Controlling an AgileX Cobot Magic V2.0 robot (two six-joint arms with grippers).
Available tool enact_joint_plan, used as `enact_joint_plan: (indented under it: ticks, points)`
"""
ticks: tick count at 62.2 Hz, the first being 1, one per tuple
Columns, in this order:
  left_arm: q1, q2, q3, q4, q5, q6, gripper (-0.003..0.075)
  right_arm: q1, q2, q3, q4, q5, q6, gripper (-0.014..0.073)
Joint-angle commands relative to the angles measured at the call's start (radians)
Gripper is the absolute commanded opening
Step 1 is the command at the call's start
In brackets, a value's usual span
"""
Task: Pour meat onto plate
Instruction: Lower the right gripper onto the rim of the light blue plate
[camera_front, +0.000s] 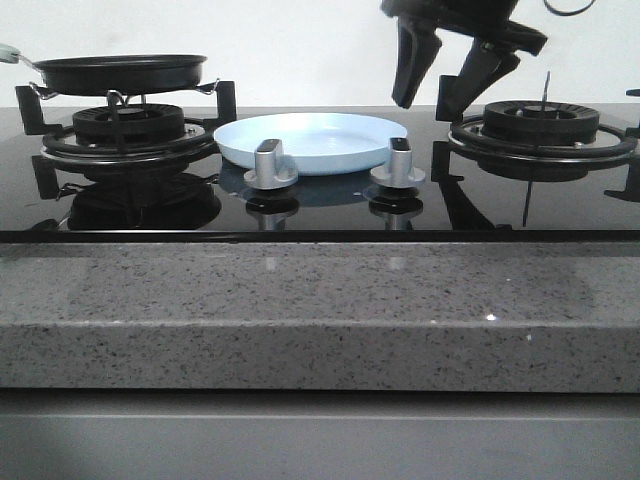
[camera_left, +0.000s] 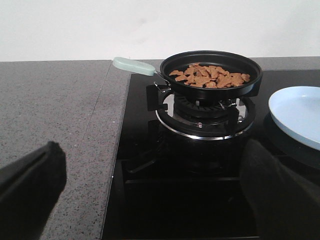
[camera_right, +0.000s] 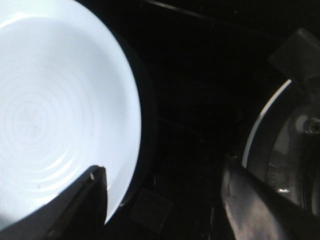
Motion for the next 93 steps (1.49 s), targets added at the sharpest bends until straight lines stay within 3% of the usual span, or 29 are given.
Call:
enact_joint_plan:
  ticks: [1, 19, 35, 48, 93]
  points:
    - [-0.007, 0.01, -0.037, -0.011, -0.083, -0.009, 0.0689, 0.0, -0.051, -0.034, 0.033, -0.034, -0.021, 0.0507]
    - [-0.007, 0.01, -0.037, -0.011, -0.083, -0.009, 0.0689, 0.008, -0.009, -0.061, 0.153, -0.026, -0.048, 0.0507]
    - [-0.007, 0.01, -0.037, -0.011, -0.083, -0.009, 0.0689, 0.016, 0.004, -0.085, 0.148, -0.02, -0.045, 0.0503]
    - [-0.007, 0.01, -0.037, -0.011, -0.083, -0.009, 0.0689, 0.02, 0.004, -0.085, 0.161, -0.009, -0.027, 0.0356]
    - [-0.007, 0.01, -0.037, -0.011, -0.083, -0.009, 0.0689, 0.018, 0.007, -0.085, 0.147, 0.017, 0.083, 0.0367]
